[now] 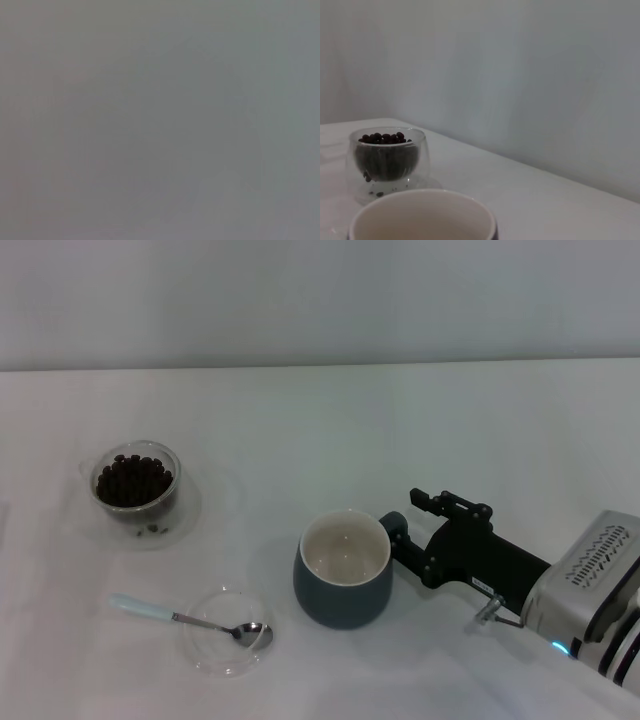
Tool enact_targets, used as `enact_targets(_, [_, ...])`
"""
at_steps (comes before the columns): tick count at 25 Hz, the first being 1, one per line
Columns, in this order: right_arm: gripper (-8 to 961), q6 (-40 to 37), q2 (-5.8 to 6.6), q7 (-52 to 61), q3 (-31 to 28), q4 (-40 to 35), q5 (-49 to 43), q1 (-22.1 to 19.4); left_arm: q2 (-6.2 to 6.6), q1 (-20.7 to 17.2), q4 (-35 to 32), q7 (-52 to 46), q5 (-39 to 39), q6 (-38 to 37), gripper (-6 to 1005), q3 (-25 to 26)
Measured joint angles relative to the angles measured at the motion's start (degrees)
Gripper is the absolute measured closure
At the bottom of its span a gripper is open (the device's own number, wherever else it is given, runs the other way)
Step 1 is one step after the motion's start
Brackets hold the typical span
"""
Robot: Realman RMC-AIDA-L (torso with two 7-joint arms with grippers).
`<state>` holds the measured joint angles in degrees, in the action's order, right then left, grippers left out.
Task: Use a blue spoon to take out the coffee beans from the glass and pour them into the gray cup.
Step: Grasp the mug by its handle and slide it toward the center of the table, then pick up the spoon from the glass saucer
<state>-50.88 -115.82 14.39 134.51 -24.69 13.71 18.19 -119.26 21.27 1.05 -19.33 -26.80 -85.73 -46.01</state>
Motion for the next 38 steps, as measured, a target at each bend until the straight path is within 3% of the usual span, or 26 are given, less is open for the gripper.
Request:
enact_targets(3, [487,0.0,0.08,0.0,0.2,0.0,-0.1,-0.2,0.00,0.0,0.0,0.0,0.0,0.0,274,-0.1])
enact_targets(8, [377,-0.2,0.34,0.1,0.2,0.2,-0.4,-0.7,0.05,0.0,0.0,0.0,-0.1,-0.1,275,-0.1])
enact_targets(18, [376,-2.5,0.75,1.6,1.8,3.6,-0.6,-2.1,0.09,0.1,0.0,0.4,-0.4,-0.1,275,-0.1])
enact_targets(22, [376,-9.0,0.92,3.6,1.8,6.8,-1.1,-3.7,0.09,0.1,-0.2,0.2,-0.4,-0.1,276,-0.2])
enact_targets(28, [377,-25.9,1.06,9.3,0.5,16.9,-0.6,-4.7,-0.09,-0.8,0.2,-0.6,-0.5,-2.5,276,-0.7])
enact_targets(33, [377,-35.1,1.26,11.9,-3.3,23.8,-0.3,-4.6,-0.06,-2.0,0.4,-8.5,-0.6,-2.9,275,-2.9])
enact_targets(38, [376,-40.9,2.85,12.7,-7.9,27.0,-0.1,-4.9,0.02,-3.9,0.3,-20.6,-0.6,-2.9,274,-6.4])
